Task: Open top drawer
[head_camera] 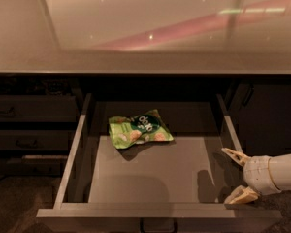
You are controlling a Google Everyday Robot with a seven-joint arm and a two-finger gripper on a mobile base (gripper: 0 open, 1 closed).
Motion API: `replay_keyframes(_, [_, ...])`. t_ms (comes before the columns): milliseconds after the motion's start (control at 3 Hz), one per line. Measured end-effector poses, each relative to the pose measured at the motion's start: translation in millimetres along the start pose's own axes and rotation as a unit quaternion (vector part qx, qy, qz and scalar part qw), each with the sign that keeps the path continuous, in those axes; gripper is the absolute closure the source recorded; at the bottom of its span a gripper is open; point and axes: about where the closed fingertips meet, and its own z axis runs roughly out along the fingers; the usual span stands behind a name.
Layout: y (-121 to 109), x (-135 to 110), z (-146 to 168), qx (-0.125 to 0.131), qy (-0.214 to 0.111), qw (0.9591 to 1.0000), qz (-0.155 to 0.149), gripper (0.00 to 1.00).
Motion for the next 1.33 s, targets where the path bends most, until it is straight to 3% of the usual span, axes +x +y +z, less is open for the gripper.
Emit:
replay_keyframes(1000, [2, -1, 0, 0.001, 0.003, 0.9999, 0.012, 0.00])
replay_keyframes(1333, [-32, -43, -39, 0.043, -0.015, 0.9988, 0.020, 0.00])
